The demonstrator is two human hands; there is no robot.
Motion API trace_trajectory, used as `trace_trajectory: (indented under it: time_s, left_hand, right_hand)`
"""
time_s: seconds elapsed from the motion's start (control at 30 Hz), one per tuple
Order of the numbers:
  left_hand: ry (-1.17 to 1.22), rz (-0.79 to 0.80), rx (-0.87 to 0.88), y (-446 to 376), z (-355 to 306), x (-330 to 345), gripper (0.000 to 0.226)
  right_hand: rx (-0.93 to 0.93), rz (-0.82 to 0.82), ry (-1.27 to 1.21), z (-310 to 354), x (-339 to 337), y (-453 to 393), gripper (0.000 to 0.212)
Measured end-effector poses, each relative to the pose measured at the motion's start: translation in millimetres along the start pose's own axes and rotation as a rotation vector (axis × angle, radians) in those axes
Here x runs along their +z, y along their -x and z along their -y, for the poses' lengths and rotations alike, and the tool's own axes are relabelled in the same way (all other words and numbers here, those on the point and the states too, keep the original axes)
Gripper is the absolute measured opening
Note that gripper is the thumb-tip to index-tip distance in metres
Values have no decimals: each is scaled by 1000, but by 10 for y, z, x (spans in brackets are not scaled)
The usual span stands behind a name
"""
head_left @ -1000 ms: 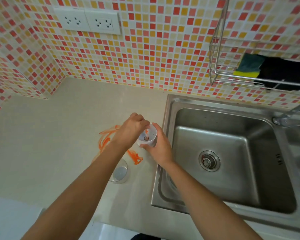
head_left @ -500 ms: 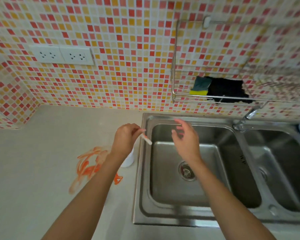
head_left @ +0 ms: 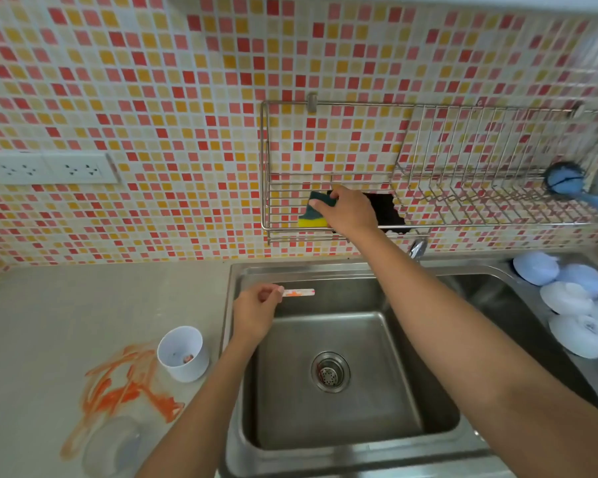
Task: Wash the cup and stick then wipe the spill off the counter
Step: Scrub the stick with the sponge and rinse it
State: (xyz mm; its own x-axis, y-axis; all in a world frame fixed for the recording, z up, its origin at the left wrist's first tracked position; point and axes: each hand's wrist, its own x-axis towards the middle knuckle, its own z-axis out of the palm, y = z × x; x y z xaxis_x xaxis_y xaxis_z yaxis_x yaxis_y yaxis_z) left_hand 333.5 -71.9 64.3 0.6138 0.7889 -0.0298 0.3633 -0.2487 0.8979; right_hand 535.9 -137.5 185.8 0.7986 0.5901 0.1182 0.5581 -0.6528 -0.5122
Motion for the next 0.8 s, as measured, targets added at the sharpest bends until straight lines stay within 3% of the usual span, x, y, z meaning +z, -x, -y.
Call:
trace_trajectory:
  time_s: [0.17,0.3,0.4,0.47,0.57,0.67,0.73,0.8]
  left_hand:
    - [74,-31,-106,-16,32,154,19]
    - [140,-29,-161,-28,27,236,14]
    - [162,-39,-161,-3,-11,291,17]
    - [186,-41,-166,12,-30,347,21]
    - [215,-42,-212,35,-63,440,27]
    - [246,-43,-258,56,-73,544,31]
    - [250,-17,-279,73,-97,623,30]
    - [256,13,-283,69,-113,702,27]
  right_hand:
    - [175,102,-194,81,4,-178,85]
    - [101,79,-301,37,42,-230,49]
    - [56,-72,-547,-17,-110,-106,14]
    - [30,-191,-722,-70,-268,148,6]
    - [-20,-270,-930,-247,-345,702,15]
    - [17,-182,-1036,-503,-27,1222,36]
    - [86,-141,-948,-653,290,1385,49]
    - [124,-181,-700,-804,567,1392,57]
